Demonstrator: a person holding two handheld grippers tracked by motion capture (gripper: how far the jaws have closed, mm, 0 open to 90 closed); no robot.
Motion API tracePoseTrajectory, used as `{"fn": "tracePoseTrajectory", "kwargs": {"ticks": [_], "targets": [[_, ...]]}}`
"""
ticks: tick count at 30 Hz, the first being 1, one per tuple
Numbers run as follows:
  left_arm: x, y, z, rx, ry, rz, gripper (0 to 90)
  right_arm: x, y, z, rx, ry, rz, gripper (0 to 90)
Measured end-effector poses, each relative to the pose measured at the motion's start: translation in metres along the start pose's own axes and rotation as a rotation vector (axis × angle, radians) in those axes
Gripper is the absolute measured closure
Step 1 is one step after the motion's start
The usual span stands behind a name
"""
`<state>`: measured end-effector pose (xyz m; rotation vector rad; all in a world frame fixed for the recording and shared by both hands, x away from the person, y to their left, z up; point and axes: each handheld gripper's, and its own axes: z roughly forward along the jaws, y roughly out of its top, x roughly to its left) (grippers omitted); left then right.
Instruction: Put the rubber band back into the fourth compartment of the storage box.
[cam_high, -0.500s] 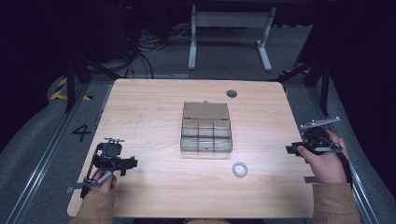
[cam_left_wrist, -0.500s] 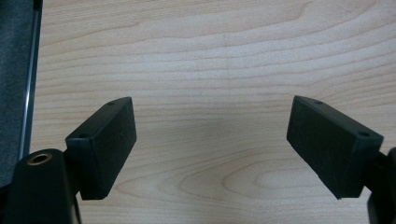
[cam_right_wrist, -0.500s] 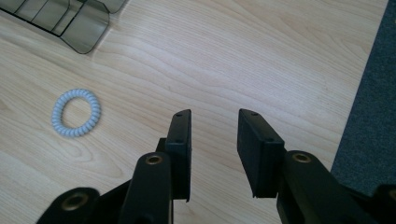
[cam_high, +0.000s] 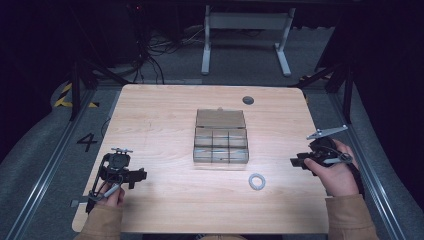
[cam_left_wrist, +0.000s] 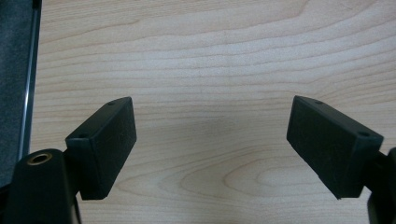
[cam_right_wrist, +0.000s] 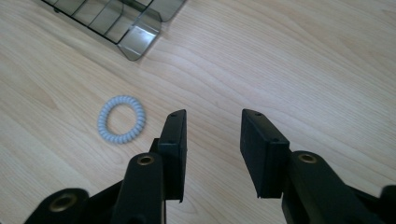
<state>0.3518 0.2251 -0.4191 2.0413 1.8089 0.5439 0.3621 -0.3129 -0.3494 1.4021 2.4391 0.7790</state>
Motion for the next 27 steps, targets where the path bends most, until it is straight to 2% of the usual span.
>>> {"fn": "tracePoseTrajectory", "kwargs": {"ticks": [6,18,27], "targets": [[0.000,0.000,0.000,-0.006,-0.001,-0.004,16.4,0.009,0.004,0.011,0.011,0.028,-0.024,61.4],[0.001,0.000,0.000,-0.007,0.000,-0.006,16.4,0.031,0.009,0.039,0.069,0.075,-0.098,61.0],[0.001,0.000,0.000,-0.003,-0.001,-0.002,16.4,0.037,0.010,0.051,0.095,0.089,-0.119,59.4]]}}
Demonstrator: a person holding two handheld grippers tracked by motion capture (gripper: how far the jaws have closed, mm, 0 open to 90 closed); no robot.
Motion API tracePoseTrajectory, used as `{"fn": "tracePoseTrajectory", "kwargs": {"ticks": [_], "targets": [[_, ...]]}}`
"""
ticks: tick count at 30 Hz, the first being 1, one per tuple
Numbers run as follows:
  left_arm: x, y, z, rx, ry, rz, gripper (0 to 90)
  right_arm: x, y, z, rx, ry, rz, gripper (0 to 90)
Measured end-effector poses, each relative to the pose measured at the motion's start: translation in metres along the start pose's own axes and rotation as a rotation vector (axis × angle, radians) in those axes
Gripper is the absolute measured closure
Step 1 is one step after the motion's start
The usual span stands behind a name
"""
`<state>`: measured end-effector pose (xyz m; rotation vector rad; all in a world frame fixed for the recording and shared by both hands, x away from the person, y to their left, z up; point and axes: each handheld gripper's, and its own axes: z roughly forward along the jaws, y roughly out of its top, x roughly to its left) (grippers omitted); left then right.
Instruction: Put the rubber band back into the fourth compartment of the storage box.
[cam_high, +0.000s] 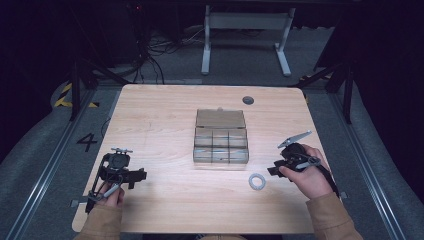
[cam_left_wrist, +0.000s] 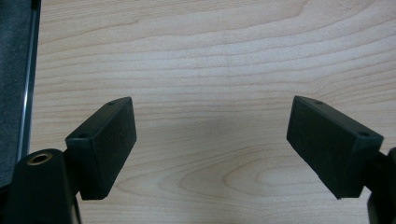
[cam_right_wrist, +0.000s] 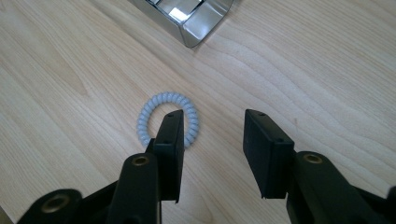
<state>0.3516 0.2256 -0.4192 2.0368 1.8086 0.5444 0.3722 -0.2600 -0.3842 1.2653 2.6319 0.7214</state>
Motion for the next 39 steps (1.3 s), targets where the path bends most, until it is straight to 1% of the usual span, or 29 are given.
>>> {"fn": "tracePoseTrajectory", "kwargs": {"ticks": [10,14,15,25,32,39], "targets": [[0.000,0.000,0.000,0.001,-0.003,0.003,16.4,0.005,0.001,0.012,0.023,0.018,-0.017,58.6],[0.000,0.000,0.000,0.006,-0.005,0.007,16.4,0.005,0.001,0.015,0.032,0.026,-0.013,58.4],[0.000,0.000,0.000,0.006,-0.005,0.007,16.4,0.004,0.001,0.018,0.035,0.032,-0.003,58.4],[-0.001,0.001,0.001,0.001,-0.003,0.006,16.4,0.002,0.000,0.031,0.049,0.043,0.005,58.0],[-0.001,0.001,0.001,0.002,-0.003,0.007,16.4,0.003,-0.001,0.039,0.066,0.042,0.007,58.0],[-0.001,0.001,0.001,0.002,-0.002,0.007,16.4,0.006,-0.001,0.046,0.090,0.025,-0.009,59.4]]}}
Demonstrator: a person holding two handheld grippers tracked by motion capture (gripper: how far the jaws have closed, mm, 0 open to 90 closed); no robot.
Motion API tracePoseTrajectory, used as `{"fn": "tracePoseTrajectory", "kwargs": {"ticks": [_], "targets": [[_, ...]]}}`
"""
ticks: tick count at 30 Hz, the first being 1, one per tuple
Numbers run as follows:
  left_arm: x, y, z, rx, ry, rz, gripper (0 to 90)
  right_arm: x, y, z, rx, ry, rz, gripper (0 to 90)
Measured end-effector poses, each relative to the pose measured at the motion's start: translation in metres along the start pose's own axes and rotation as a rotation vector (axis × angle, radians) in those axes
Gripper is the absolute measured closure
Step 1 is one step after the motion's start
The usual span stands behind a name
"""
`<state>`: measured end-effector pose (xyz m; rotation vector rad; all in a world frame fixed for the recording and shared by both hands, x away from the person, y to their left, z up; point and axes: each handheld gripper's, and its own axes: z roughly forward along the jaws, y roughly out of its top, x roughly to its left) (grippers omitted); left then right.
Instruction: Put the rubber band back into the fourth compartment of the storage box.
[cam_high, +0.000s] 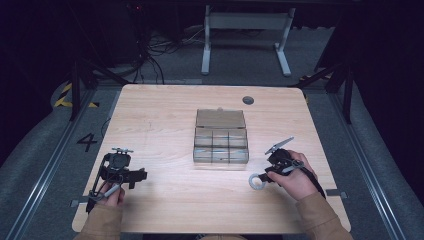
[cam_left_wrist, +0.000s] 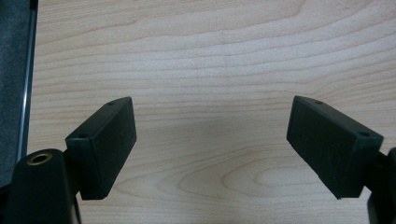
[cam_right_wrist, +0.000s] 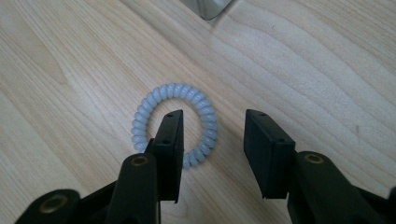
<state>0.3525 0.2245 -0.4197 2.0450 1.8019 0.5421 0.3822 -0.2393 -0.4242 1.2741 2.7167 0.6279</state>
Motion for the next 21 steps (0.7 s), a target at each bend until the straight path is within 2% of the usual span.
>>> {"fn": "tracePoseTrajectory", "kwargs": {"ticks": [9,21], "targets": [[-0.001,0.000,0.001,0.000,0.000,-0.003,16.4,0.005,0.002,0.006,0.024,-0.032,-0.013,64.1],[0.000,0.000,0.001,0.002,-0.002,-0.004,16.4,0.014,0.006,0.013,0.049,-0.095,-0.059,68.4]]}}
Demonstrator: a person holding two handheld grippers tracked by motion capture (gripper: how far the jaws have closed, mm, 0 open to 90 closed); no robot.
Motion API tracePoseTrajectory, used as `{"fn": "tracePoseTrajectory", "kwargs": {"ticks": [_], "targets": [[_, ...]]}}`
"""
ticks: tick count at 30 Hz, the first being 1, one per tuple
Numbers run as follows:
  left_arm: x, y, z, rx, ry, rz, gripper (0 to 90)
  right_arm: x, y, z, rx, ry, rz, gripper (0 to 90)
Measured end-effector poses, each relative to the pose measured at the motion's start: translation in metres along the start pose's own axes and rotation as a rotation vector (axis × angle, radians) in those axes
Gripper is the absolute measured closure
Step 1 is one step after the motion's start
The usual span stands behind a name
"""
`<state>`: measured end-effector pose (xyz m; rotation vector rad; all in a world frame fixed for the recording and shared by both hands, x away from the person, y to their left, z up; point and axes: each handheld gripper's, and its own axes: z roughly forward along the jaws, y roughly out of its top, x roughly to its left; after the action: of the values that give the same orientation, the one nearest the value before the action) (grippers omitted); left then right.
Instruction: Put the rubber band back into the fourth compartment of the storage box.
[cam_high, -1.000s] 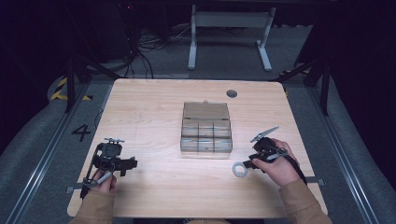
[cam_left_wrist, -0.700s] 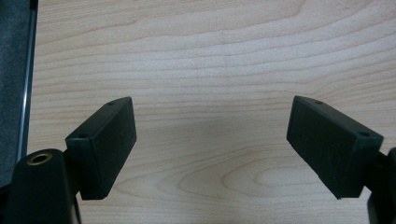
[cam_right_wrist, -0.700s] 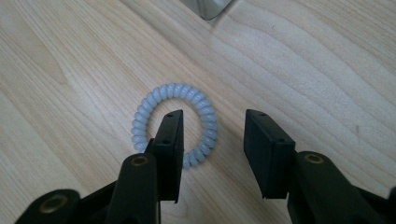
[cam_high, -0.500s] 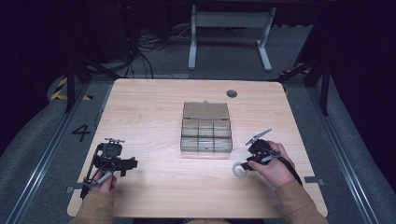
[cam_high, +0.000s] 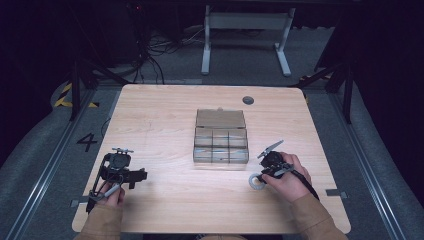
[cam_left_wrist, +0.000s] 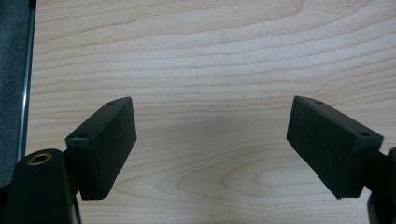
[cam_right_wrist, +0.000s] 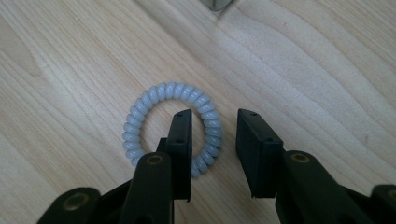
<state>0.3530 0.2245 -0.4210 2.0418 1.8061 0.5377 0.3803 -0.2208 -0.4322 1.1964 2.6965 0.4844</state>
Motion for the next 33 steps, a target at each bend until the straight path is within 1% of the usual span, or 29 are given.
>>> {"fn": "tracePoseTrajectory", "kwargs": {"ticks": [4,7,8,13,15,25,27,33], "targets": [[0.000,0.000,0.000,0.003,0.000,0.000,16.4,0.001,0.001,0.000,0.000,-0.013,-0.004,70.1],[0.000,0.000,0.001,0.006,0.001,0.002,16.4,0.003,0.002,0.000,0.006,-0.020,-0.004,75.0],[0.000,0.000,0.001,0.009,0.001,0.004,16.4,0.004,0.002,0.001,0.010,-0.018,0.000,78.2],[0.000,0.000,0.001,0.007,0.001,0.002,16.4,0.006,0.004,0.001,0.021,-0.021,-0.002,82.6],[0.000,0.000,0.002,0.008,0.001,0.002,16.4,0.005,0.004,0.001,0.025,-0.013,0.011,83.0],[0.001,0.000,0.002,0.009,-0.001,0.003,16.4,0.005,0.004,0.000,0.023,-0.016,0.022,83.4],[0.001,0.000,0.002,0.010,-0.001,0.004,16.4,0.003,0.004,-0.002,0.017,-0.024,0.025,83.6],[0.000,0.000,0.002,0.009,-0.002,0.006,16.4,0.002,0.003,-0.011,-0.006,-0.019,0.034,83.6]]}}
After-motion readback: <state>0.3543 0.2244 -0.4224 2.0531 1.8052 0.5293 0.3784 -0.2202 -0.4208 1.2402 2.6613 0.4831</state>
